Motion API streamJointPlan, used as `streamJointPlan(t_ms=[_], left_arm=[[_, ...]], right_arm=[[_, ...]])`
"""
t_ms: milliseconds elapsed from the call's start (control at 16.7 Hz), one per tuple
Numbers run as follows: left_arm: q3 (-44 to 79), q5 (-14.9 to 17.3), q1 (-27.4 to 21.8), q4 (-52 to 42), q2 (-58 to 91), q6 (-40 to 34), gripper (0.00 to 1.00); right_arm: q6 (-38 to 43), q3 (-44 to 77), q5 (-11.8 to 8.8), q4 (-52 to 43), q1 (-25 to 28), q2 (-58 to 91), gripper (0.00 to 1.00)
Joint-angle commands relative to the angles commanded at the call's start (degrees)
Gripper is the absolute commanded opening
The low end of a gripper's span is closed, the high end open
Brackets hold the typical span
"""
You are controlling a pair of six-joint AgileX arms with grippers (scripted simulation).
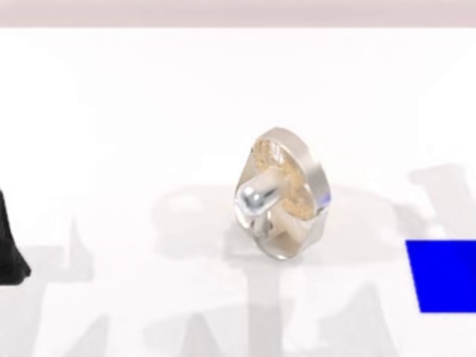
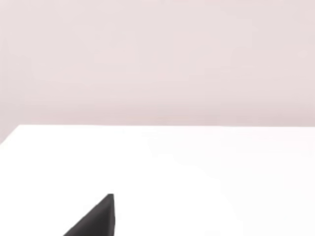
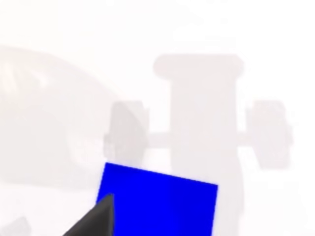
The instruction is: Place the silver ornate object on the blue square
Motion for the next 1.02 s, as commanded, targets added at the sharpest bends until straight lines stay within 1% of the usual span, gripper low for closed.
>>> streamJointPlan(t_ms=[240,660,840,1020], left_arm=[[0.00,0.00,0.00,0.00,0.00,0.00,1.00],[0.00,0.00,0.00,0.00,0.00,0.00,1.00],[0.00,0.00,0.00,0.00,0.00,0.00,1.00],[0.00,0.00,0.00,0.00,0.00,0.00,1.00]], right_arm=[[0.41,23.28,-0.16,-14.46,5.42,19.91,1.00],[1.82,63.88,-1.25,-37.37,15.23,53.05,1.00],[2.34,78.62,-1.75,-45.33,18.94,65.08,1.00],[2.66,90.47,-2.20,-51.75,22.07,74.95,1.00]])
